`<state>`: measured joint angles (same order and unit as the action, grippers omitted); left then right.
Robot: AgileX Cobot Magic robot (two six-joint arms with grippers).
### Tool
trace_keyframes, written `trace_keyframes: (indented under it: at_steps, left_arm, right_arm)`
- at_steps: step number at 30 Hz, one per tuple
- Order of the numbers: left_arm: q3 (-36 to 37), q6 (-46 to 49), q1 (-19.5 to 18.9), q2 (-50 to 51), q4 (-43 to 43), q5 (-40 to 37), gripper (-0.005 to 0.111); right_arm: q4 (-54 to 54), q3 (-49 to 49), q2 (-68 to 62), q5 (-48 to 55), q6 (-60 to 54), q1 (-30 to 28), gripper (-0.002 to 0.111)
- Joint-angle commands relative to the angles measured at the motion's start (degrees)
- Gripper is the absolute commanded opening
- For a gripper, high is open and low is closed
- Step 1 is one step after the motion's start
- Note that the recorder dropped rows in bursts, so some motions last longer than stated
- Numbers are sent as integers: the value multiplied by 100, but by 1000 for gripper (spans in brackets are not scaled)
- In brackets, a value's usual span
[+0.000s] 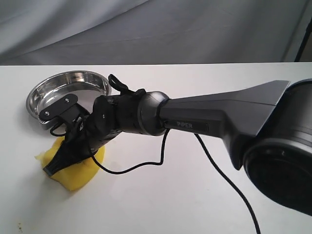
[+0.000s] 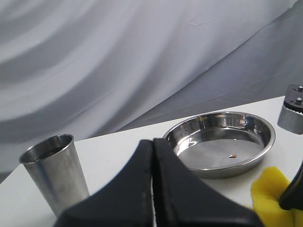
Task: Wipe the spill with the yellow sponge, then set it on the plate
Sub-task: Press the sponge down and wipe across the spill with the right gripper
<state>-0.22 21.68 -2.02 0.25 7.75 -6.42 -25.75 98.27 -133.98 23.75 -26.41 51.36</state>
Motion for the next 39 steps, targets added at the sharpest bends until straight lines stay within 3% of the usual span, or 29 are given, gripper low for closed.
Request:
trace_keyframes:
  at_steps: [1, 11, 18, 39]
  left_arm:
    - [22, -15, 25, -25, 14, 64, 0]
    - [22, -15, 25, -25, 14, 64, 0]
    - [22, -15, 25, -25, 14, 64, 0]
    - [22, -15, 25, -25, 14, 64, 0]
  right_arm:
    - [72, -82, -188, -323, -58, -60, 0]
    - [121, -82, -229, 252, 134, -594, 0]
    - [897, -82, -229, 1201, 134, -810, 0]
    - [1875, -82, 833, 1264, 720, -819, 0]
